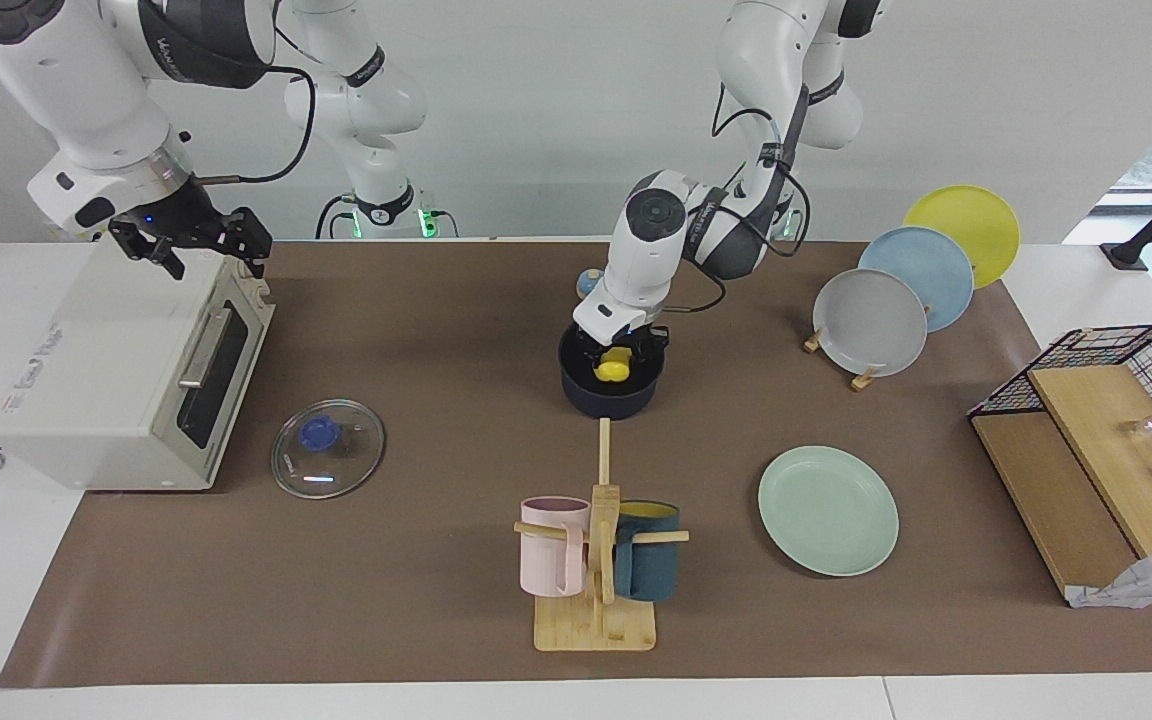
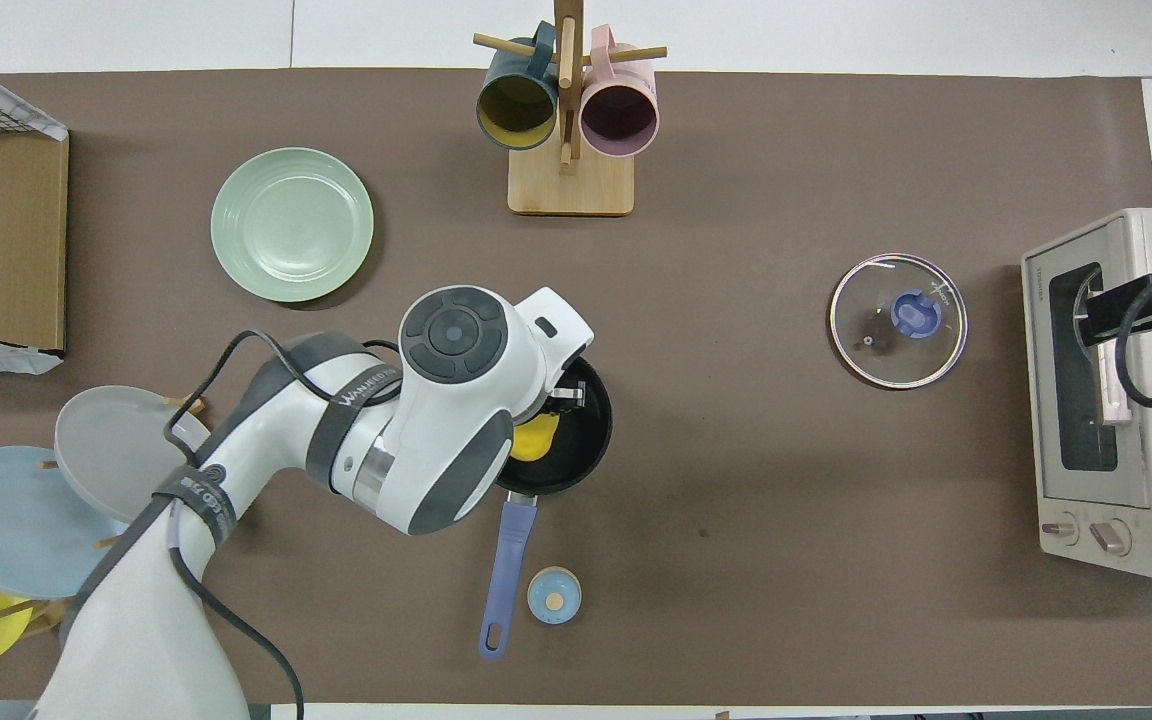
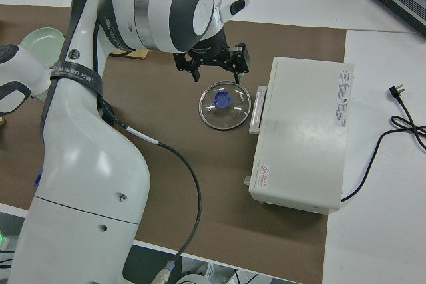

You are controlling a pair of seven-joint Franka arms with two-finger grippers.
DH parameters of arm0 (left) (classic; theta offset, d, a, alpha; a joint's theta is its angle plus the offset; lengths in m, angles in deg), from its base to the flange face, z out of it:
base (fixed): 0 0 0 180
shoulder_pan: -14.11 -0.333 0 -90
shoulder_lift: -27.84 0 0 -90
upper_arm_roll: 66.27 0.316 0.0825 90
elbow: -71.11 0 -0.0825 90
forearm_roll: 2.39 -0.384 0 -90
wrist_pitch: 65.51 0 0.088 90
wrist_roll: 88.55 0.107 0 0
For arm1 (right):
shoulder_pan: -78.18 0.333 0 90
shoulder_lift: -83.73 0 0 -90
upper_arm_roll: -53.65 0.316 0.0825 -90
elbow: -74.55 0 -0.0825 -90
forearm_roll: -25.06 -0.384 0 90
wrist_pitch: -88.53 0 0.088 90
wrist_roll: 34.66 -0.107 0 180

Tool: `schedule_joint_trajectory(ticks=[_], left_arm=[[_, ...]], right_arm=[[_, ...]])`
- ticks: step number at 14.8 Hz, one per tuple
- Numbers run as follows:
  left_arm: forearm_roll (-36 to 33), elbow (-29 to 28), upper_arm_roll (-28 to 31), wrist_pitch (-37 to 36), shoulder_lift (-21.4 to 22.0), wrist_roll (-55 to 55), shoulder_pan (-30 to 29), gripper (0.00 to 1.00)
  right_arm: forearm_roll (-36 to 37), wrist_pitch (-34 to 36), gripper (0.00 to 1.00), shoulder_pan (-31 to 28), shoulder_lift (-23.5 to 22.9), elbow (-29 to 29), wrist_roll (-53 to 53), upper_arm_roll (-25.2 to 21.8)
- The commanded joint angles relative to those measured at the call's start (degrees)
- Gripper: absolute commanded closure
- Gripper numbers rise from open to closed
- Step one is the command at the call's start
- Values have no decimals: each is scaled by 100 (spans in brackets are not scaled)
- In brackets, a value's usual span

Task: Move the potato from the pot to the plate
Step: 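Lift the potato with the left gripper and carry it to the green plate, then lower the potato onto the green plate and open the left gripper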

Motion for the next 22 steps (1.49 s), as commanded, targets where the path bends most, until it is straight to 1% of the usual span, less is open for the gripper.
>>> schedule_joint_trajectory(ticks=[1, 3, 4, 5, 6, 7, 10, 11, 12, 14, 16, 17, 19, 20, 22], left_arm=[[-85, 902, 34, -1077, 152, 106, -305, 100], [-59, 1623, 25, -1649, 39, 334, -736, 100], [-50, 2062, 16, -2017, -127, 439, -1016, 100], [-67, 2640, 25, -2378, -425, 675, -1289, 100], [-76, 3090, 25, -2573, -645, 930, -1544, 100], [-76, 3381, 16, -2610, -839, 1167, -1834, 100], [-102, 3455, 33, -2190, -1165, 1923, -2380, 100], [-233, 3463, 25, -2014, -1366, 2091, -2529, 100], [-365, 3481, 16, -1856, -1577, 2188, -2618, 100], [-401, 3472, 33, -1321, -2043, 2338, -2715, 100], [-637, 3420, 25, -959, -2343, 2348, -2750, 100], [-760, 3350, 16, -871, -2370, 2356, -2838, 100], [-832, 3140, 25, -782, -2335, 2391, -2874, 100], [-815, 3016, 25, -625, -2318, 2392, -2865, 100], [-814, 2718, 25, -440, -2186, 2392, -2874, 100]], right_arm=[[-139, -128, 0, -1, 30, -7, -68, 25], [-139, -163, 0, -1, 30, 2, -68, 25], [-148, -172, 0, -18, 30, 2, -59, 25], [-148, -163, 0, -27, 30, 2, -59, 25], [-148, -172, 0, -36, 30, 2, -59, 25], [-148, -172, 0, -36, 30, 2, -59, 25], [-157, -163, 0, -27, 30, 2, -59, 25], [-165, -137, 0, -36, 30, 2, -59, 25], [-165, -102, 0, -36, 30, 2, -51, 25], [-157, -119, 0, -62, 48, 28, -33, 25], [-157, -145, 0, -62, 48, 46, -42, 25], [-157, -137, 0, -62, 48, 37, -33, 25], [-165, -137, 0, -53, 48, 37, -33, 25], [-165, -137, 0, -53, 48, 37, -24, 25], [-165, -128, 0, -53, 56, 37, -24, 25]])
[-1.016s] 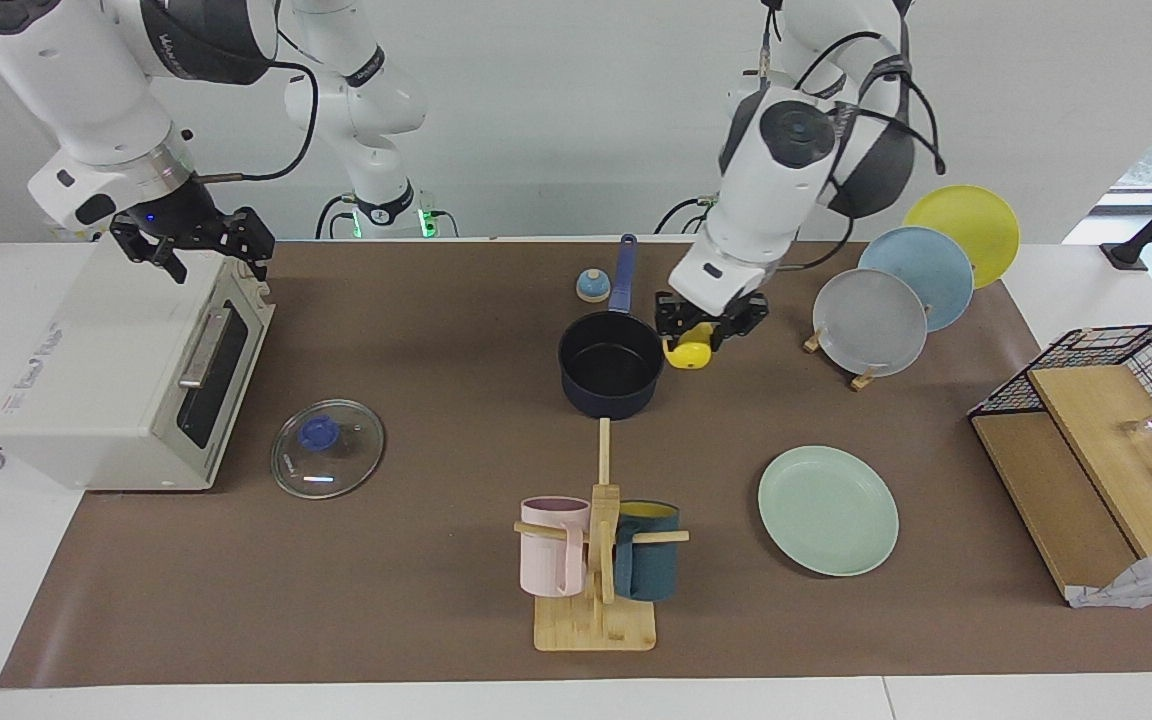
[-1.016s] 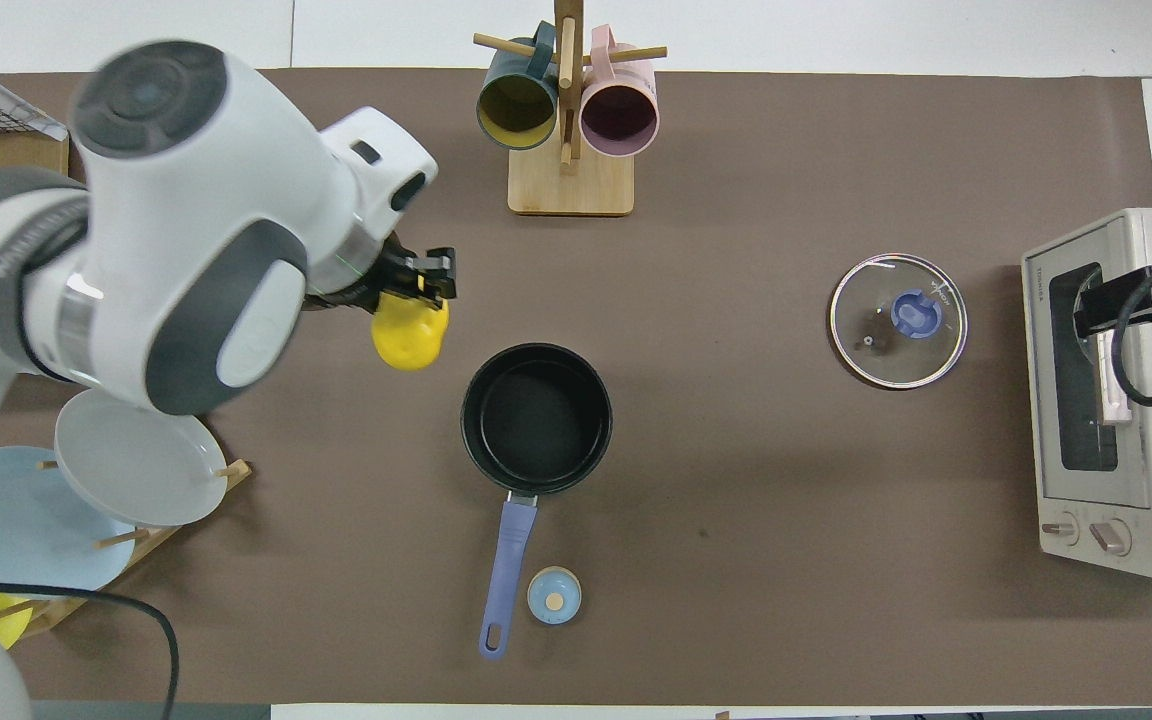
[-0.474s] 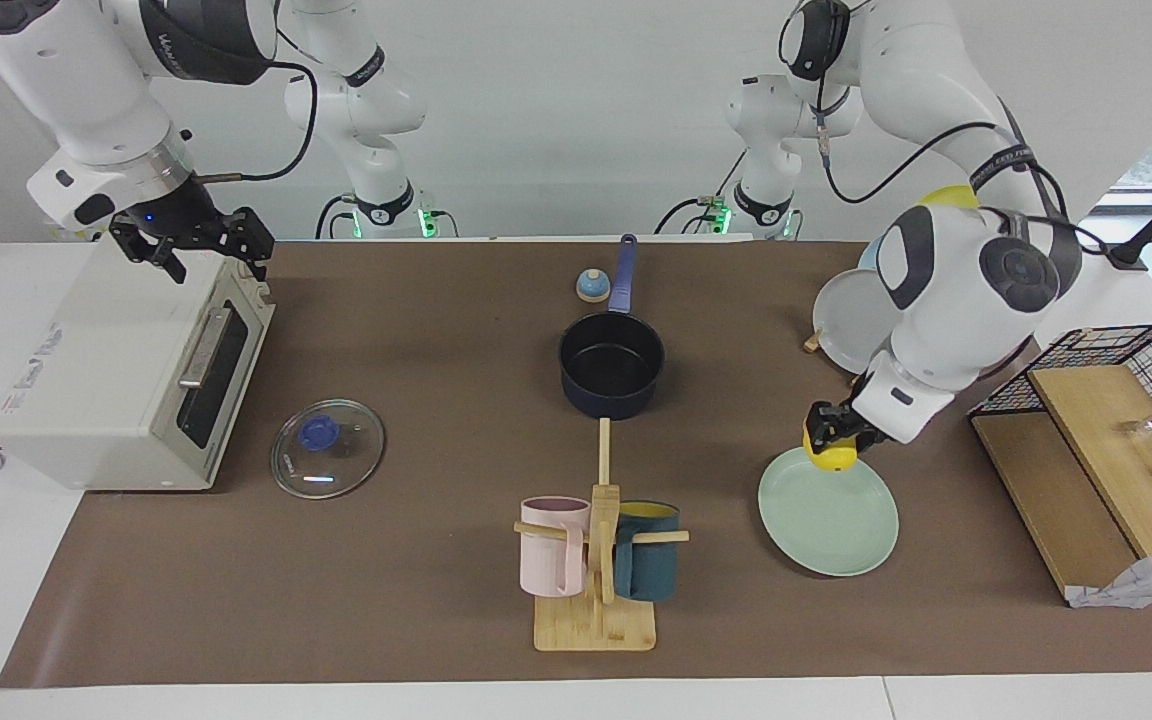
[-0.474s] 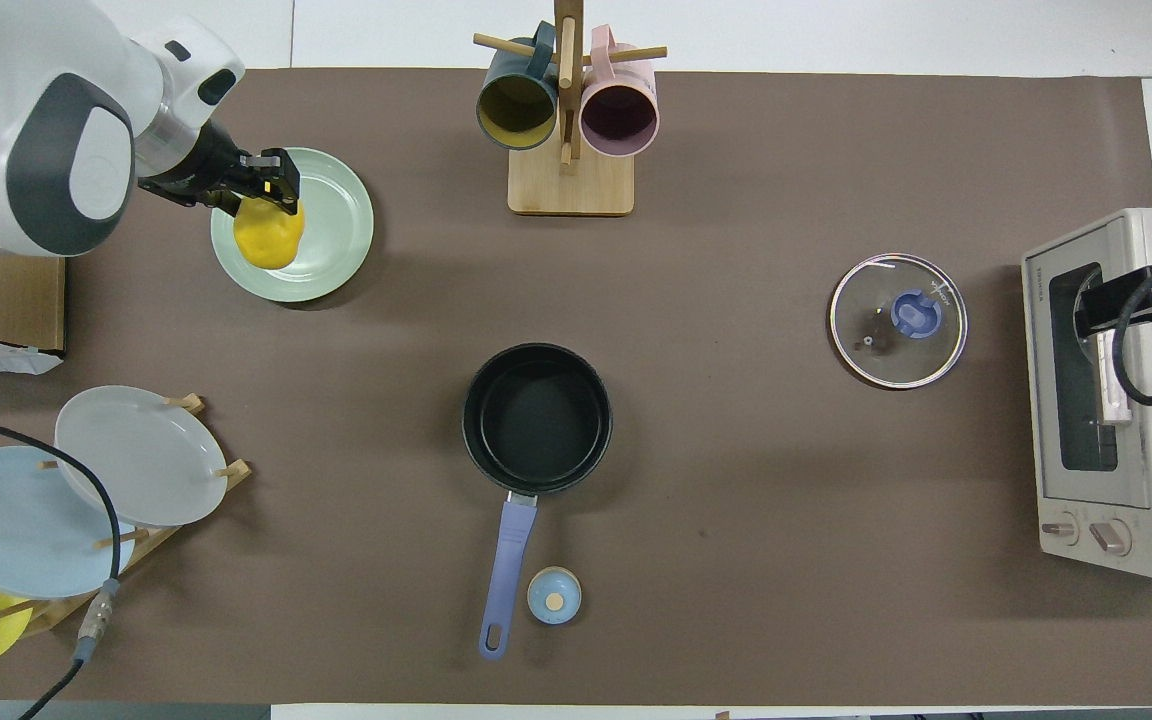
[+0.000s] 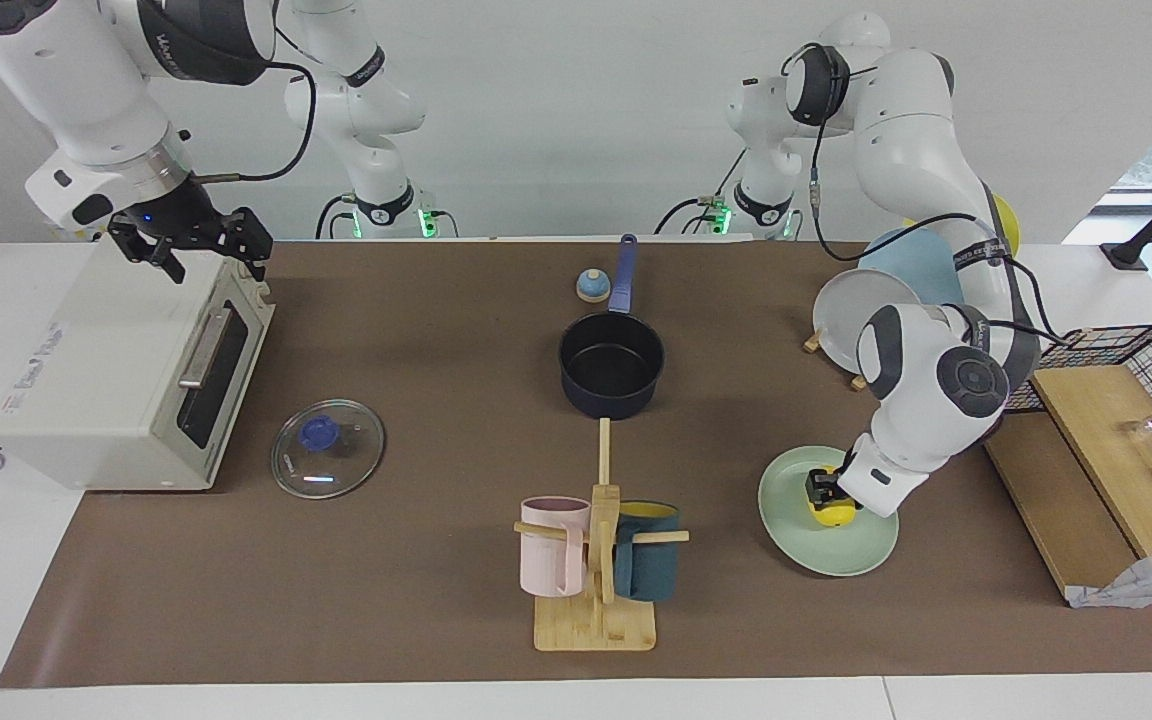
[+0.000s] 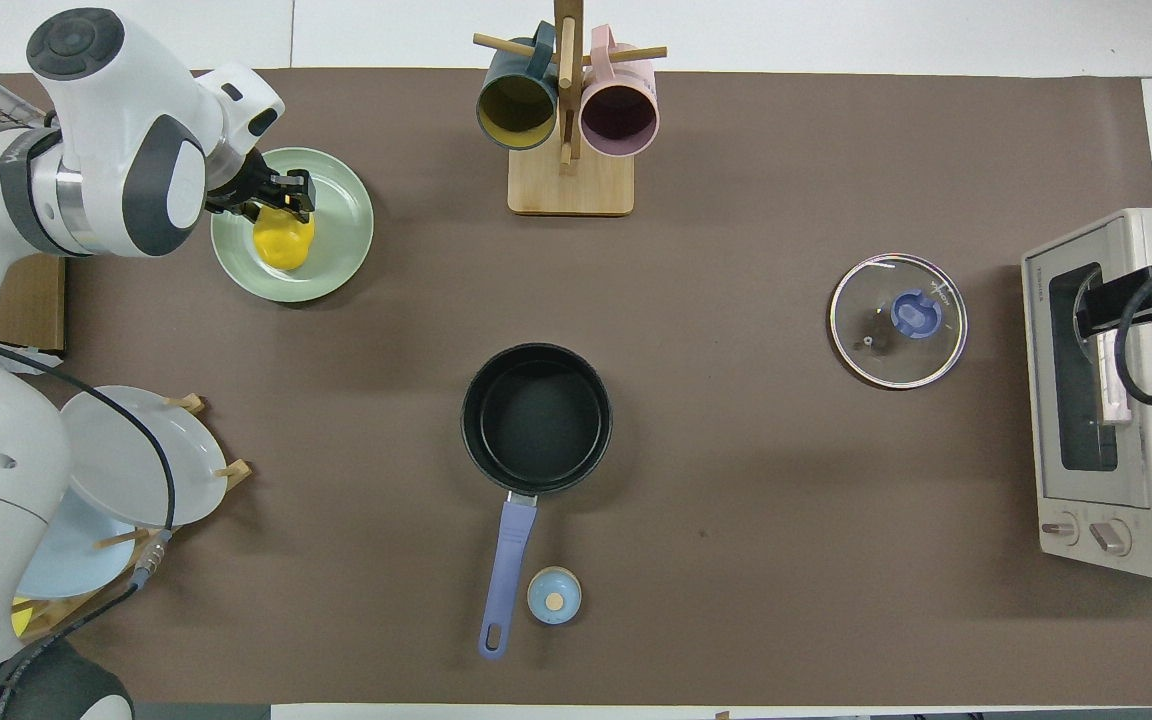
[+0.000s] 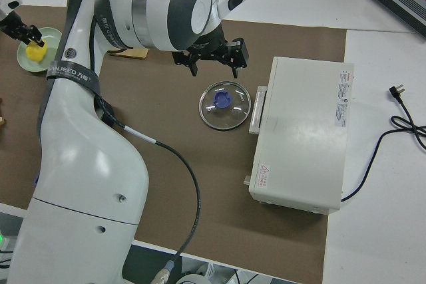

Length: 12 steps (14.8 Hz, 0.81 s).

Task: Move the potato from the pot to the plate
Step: 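Lower the potato onto the green plate and open the left gripper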

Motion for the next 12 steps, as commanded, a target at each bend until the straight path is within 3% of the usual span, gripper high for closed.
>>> schedule_joint_trajectory(ticks=[1, 2, 3, 7, 12], left_arm=[[-150, -451, -52, 285, 247, 60, -40, 100], [-150, -469, -52, 303, 264, 60, -40, 64], [-150, -461, -43, 286, 273, 95, -5, 1], [-142, -338, -52, 277, 474, 166, -39, 0], [-106, -346, -43, -705, 1729, 175, -197, 0]], right_arm=[[-109, -29, 0, -55, 48, 41, -24, 25], [-109, -47, 0, -55, 48, 41, -24, 25], [-109, -47, 0, -46, 48, 41, -24, 25], [-109, -65, 0, -11, 48, 41, -24, 25], [-109, -73, 0, 7, 48, 23, -24, 42]])
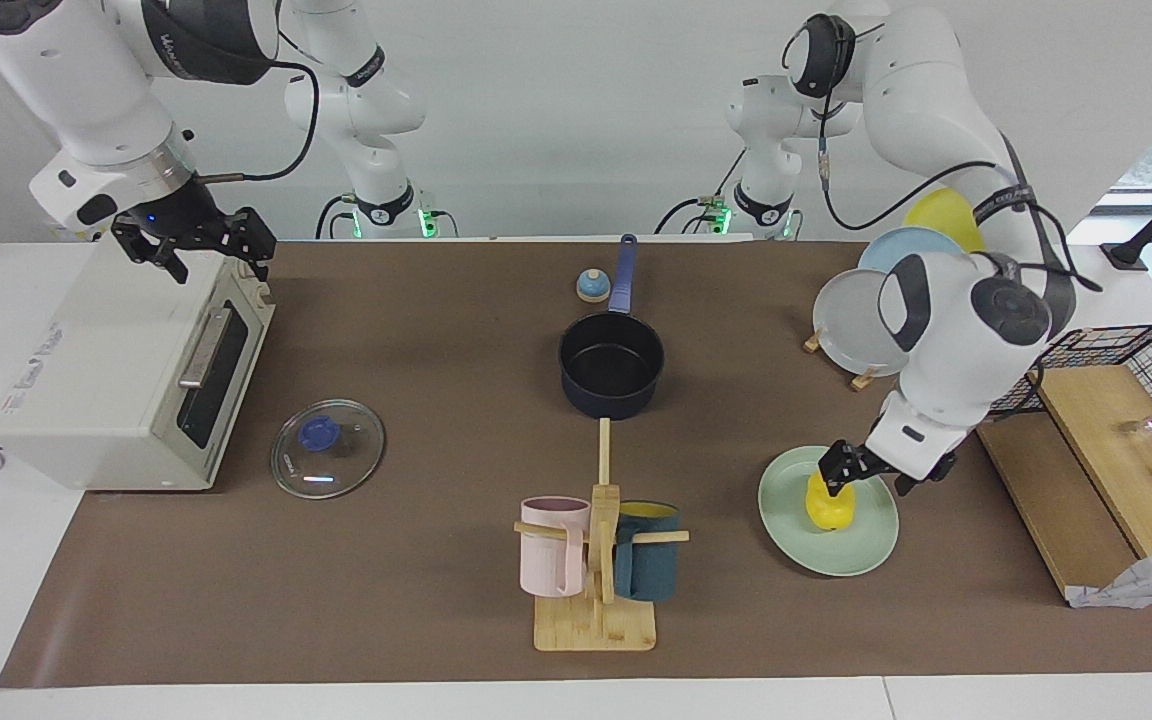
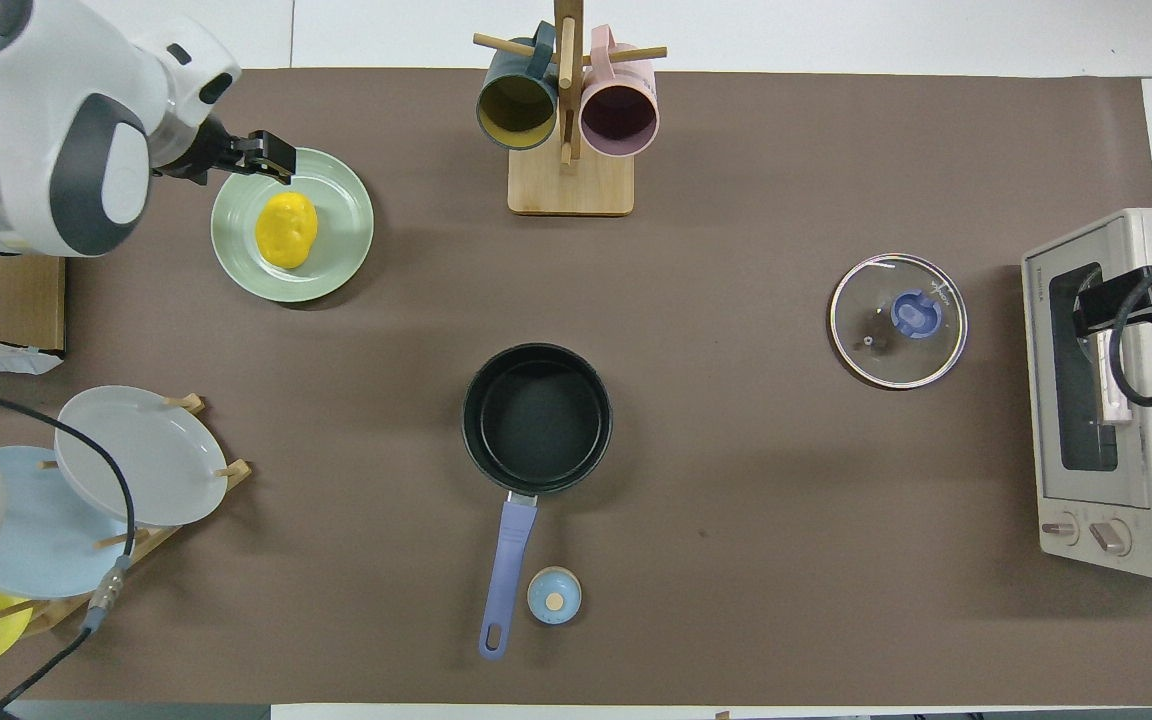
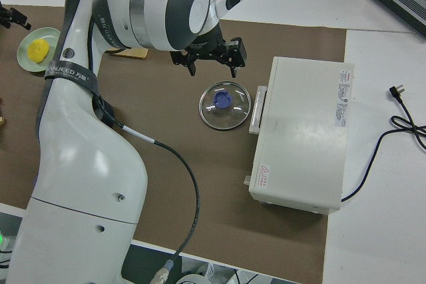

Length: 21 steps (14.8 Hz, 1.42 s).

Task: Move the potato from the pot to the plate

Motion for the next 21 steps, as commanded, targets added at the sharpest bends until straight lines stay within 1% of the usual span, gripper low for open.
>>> schedule_joint_trajectory(ticks=[1, 4, 7, 9, 11, 12, 16, 19, 21], left_arm=[[-100, -270, -18, -883, 992, 69, -141, 0], [-91, -323, -18, -1842, 1810, 69, -133, 0], [-91, -498, -27, -2546, 2294, 26, -124, 0], [-91, -1015, -36, -2549, 2628, 25, -106, 0], [-91, -1507, -27, -2426, 2874, 8, -80, 0], [-91, -1588, -36, -2356, 2919, -10, -62, 0], [-74, -1589, -36, -2320, 2920, 34, -80, 0], [-74, -1571, -36, -2311, 2928, 104, -202, 0], [-74, -1554, -27, -2328, 2955, 183, -212, 0]], right_arm=[[-104, -71, 0, -2, 39, 15, -24, 10], [-104, -71, 0, -11, 39, 15, -24, 10], [-104, -71, 0, -11, 39, 15, -24, 10], [-104, -71, 0, -11, 39, 15, -24, 10], [-104, -71, 0, -2, 39, 15, -24, 18], [-104, -71, 0, -11, 39, 15, -24, 18], [-104, -71, 0, -11, 30, 6, -24, 18], [-113, -63, 0, -11, 39, 6, -24, 18], [-227, -54, 0, -2, 48, 6, -41, 18]])
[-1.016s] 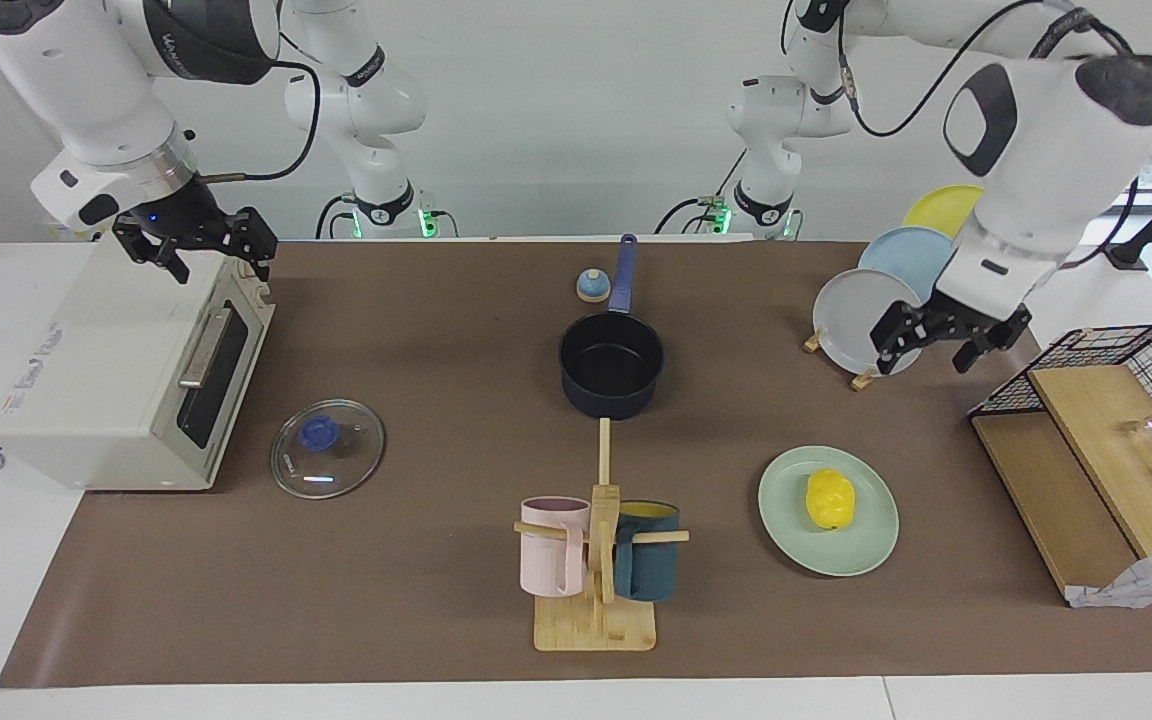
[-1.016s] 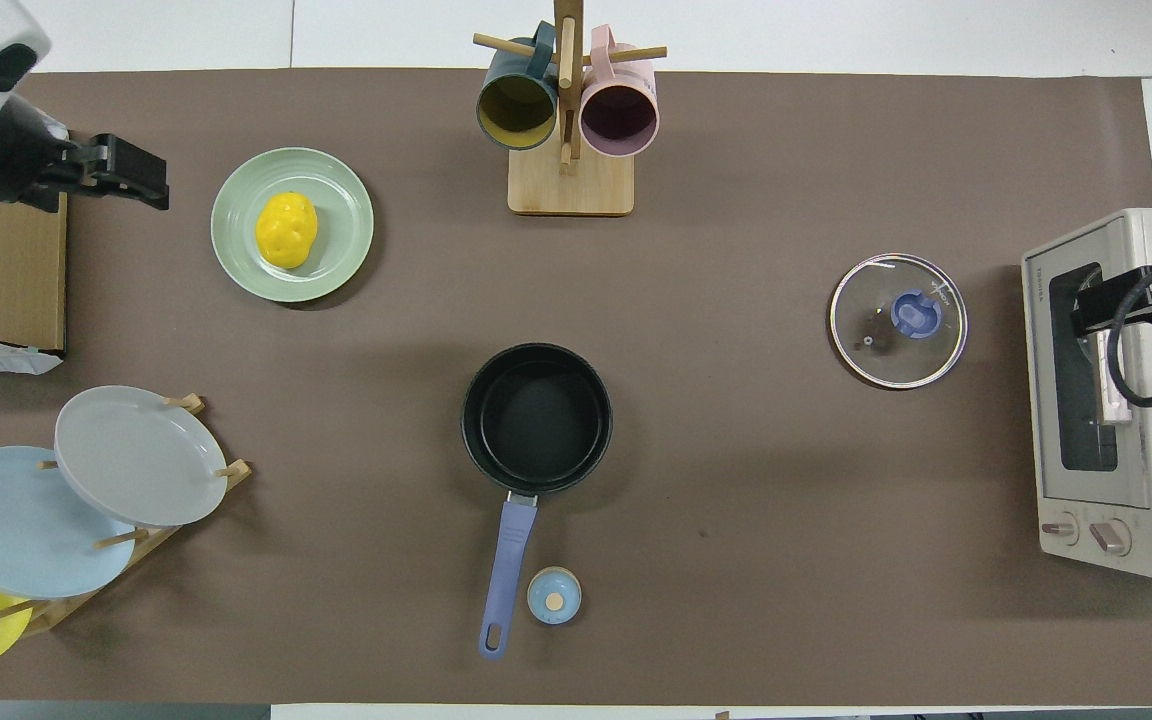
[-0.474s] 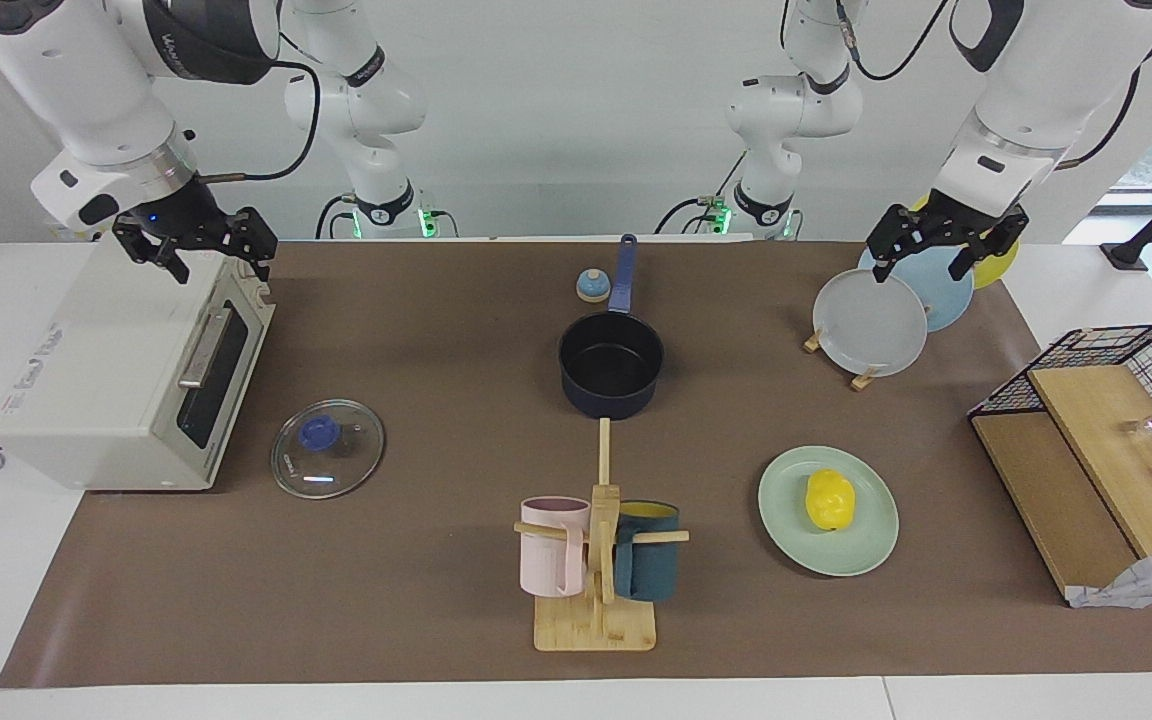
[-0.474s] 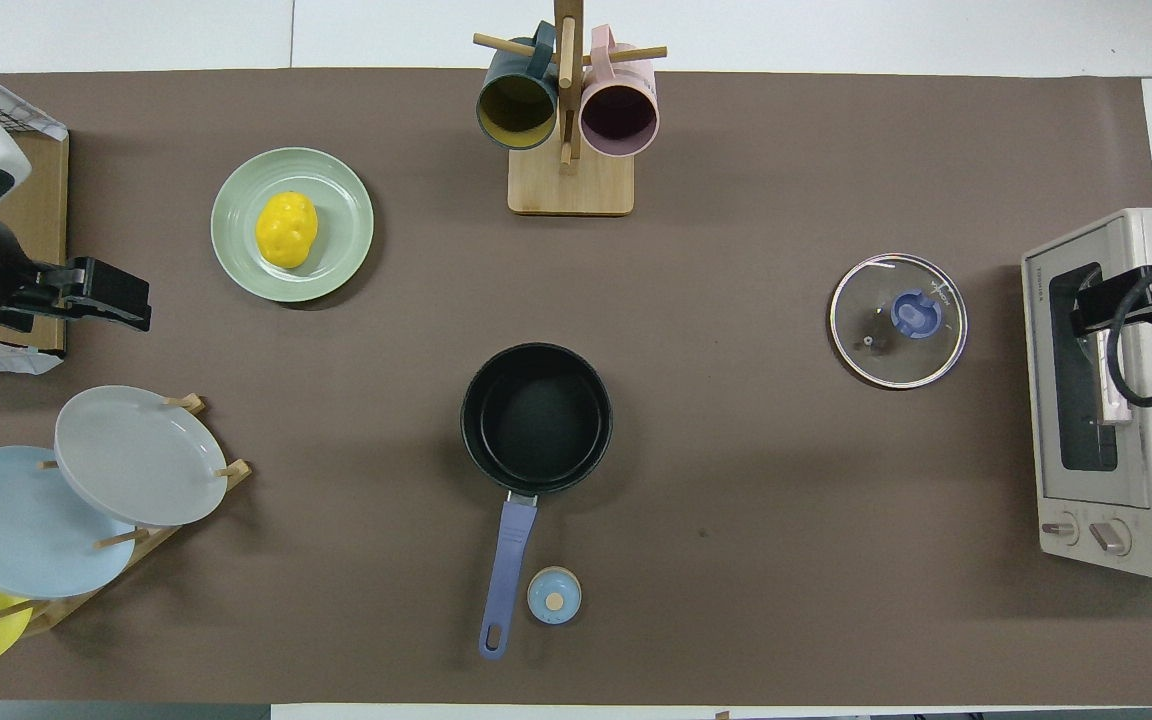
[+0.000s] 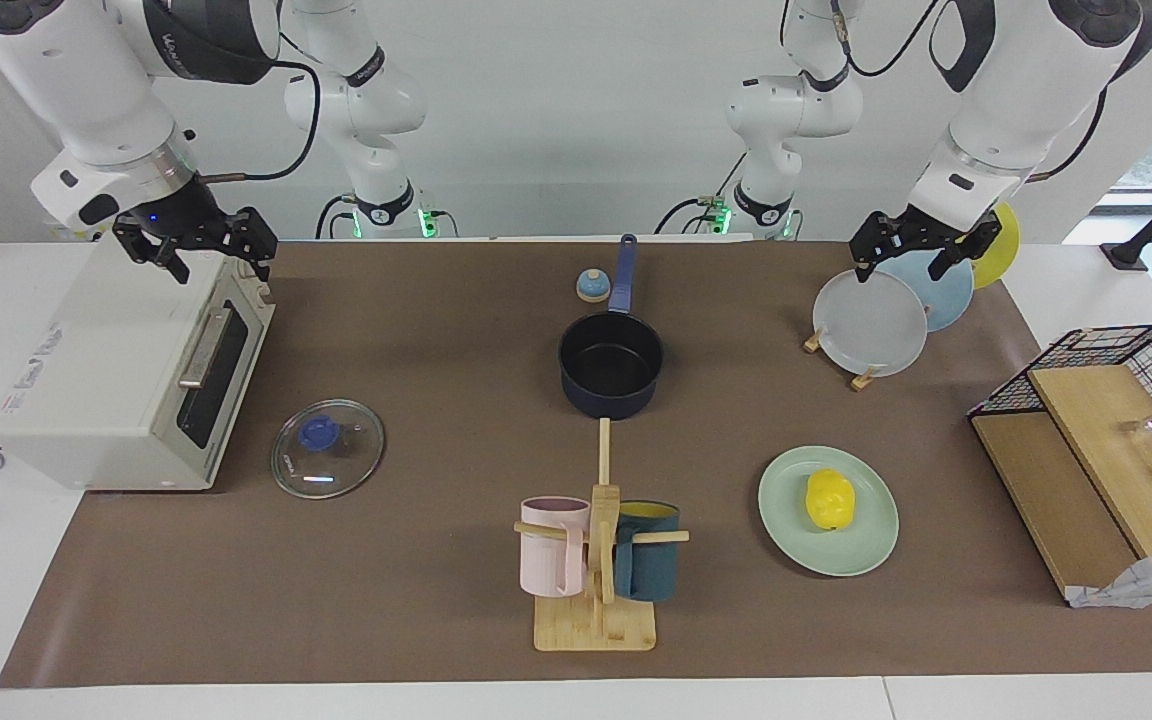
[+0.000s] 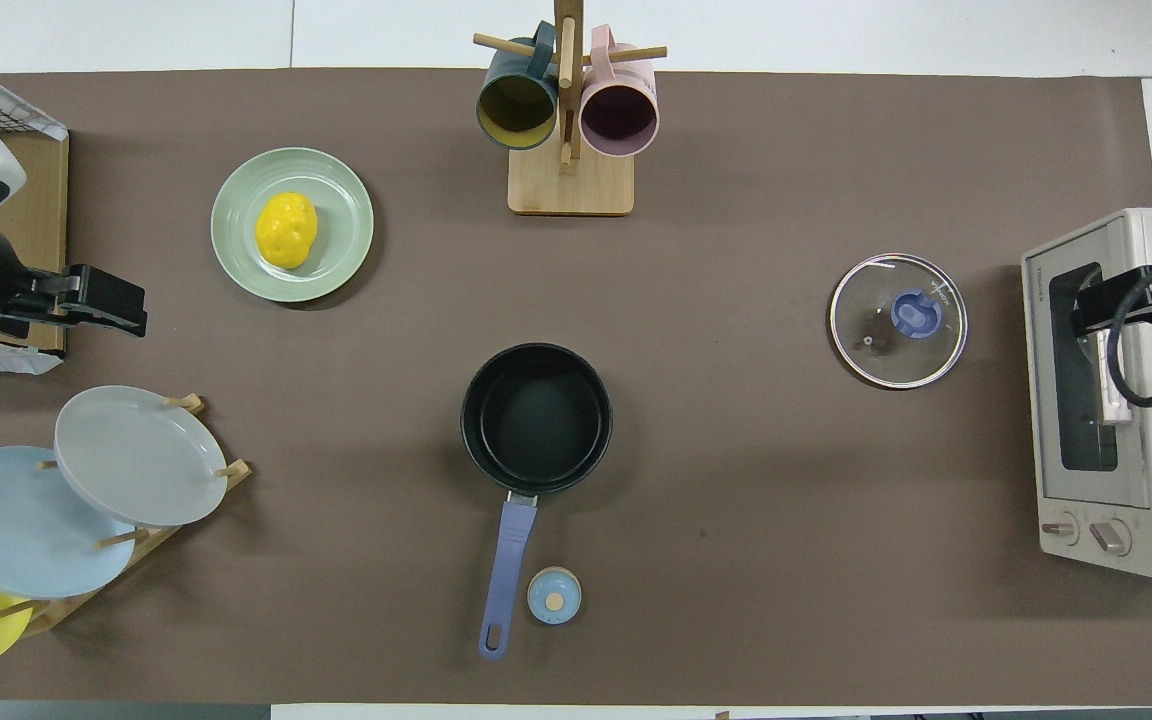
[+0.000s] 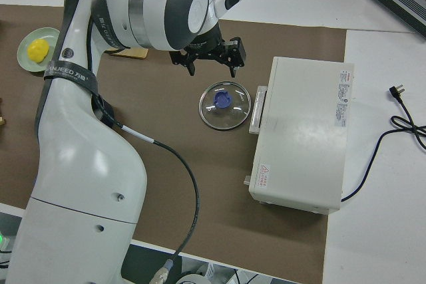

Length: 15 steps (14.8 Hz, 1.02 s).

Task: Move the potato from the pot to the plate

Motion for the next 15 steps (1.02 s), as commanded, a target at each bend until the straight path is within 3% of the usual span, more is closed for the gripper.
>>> schedule_joint_trajectory(ticks=[1, 15], left_arm=[[-74, -215, -15, 115, 223, 152, -75, 0], [75, -391, -59, 309, 373, 116, -75, 0]], right_arm=[[-197, -52, 0, -5, 48, 17, -42, 10], [-83, -26, 0, 3, 65, 43, -77, 19]])
